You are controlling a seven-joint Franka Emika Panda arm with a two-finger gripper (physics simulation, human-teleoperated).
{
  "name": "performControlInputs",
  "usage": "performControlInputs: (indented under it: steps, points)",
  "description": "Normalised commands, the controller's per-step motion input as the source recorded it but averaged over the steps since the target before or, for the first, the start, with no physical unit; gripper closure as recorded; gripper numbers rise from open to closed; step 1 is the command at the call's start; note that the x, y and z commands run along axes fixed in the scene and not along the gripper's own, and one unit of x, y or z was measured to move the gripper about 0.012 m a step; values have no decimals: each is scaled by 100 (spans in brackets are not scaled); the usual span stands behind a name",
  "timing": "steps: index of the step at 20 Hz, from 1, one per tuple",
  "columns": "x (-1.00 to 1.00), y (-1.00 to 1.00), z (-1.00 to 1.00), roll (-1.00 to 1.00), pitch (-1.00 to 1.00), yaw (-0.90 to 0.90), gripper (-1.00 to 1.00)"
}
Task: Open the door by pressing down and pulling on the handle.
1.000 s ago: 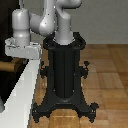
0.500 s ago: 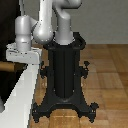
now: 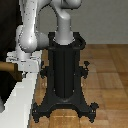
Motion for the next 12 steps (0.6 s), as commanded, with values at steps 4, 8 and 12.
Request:
performControlInputs:
  steps: [4,8,12]
  points:
    - [0,0,-50,0,-11,0,100]
    - [0,25,0,0,0,0,100]
    - [0,100,0,0,0,0,100]
